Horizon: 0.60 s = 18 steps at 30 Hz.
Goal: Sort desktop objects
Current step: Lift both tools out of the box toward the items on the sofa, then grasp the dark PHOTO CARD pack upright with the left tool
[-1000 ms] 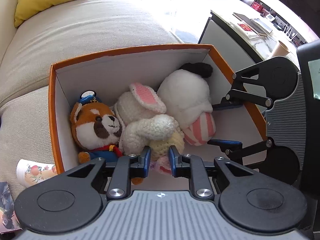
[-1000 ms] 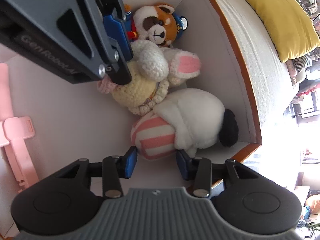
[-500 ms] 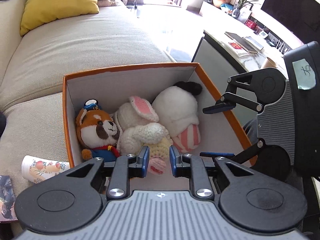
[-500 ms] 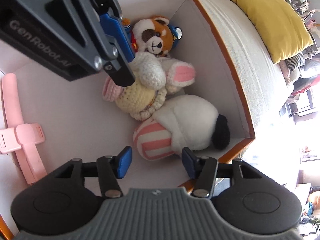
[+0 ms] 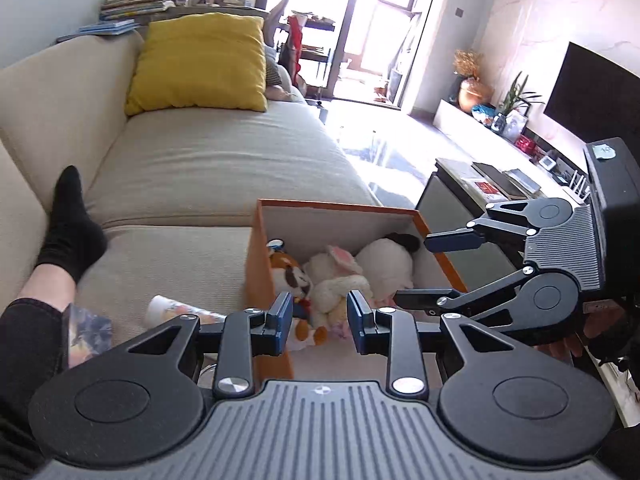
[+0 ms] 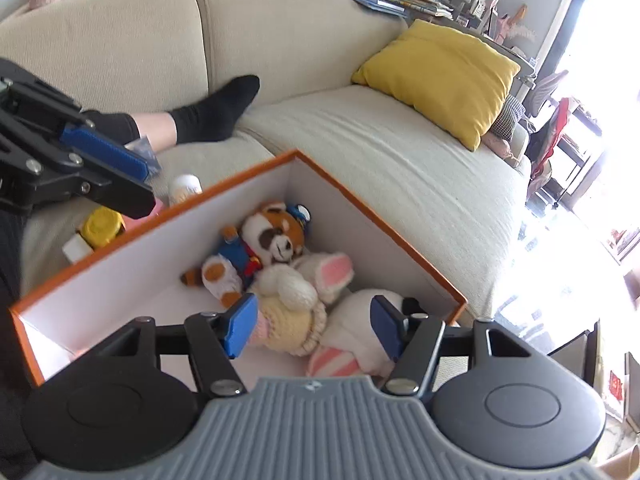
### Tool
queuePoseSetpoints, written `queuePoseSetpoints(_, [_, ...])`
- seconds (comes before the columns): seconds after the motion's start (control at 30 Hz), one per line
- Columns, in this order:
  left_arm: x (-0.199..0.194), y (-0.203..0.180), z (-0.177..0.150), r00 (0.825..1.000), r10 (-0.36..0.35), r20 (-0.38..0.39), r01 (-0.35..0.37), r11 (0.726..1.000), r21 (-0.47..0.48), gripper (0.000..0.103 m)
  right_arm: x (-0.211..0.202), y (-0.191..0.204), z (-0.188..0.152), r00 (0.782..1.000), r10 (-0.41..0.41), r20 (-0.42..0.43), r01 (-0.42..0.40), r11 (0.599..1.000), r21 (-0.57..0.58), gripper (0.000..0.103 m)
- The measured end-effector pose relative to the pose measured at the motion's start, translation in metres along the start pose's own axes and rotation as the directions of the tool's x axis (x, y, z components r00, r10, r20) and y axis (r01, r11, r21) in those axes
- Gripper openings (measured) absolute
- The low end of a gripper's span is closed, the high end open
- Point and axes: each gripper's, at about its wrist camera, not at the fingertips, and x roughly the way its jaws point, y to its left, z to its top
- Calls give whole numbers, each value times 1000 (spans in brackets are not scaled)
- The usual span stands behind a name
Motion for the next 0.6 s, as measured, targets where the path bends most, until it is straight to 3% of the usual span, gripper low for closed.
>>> queuePoseSetpoints(0.13, [-22, 25, -10, 998, 66, -11, -66, 998, -21, 34, -8, 27, 18, 995, 78, 69, -82, 995, 58, 65])
queuePoseSetpoints(0.27, [-40, 59, -21, 993, 111, -52, -115, 990, -85, 35, -6, 58, 39, 984, 156, 84, -163, 984, 75, 64])
queuePoseSetpoints(0.4, [-54, 93, -35, 983, 168, -76, -178, 972, -154, 34, 7, 88, 60, 973, 222, 59, -226, 972, 68, 63])
queuePoseSetpoints(0.6, [-58, 134, -59, 972, 195, -132, -222, 944, -242, 34, 44, 118, 78, 958, 282, -52, -281, 959, 35, 48])
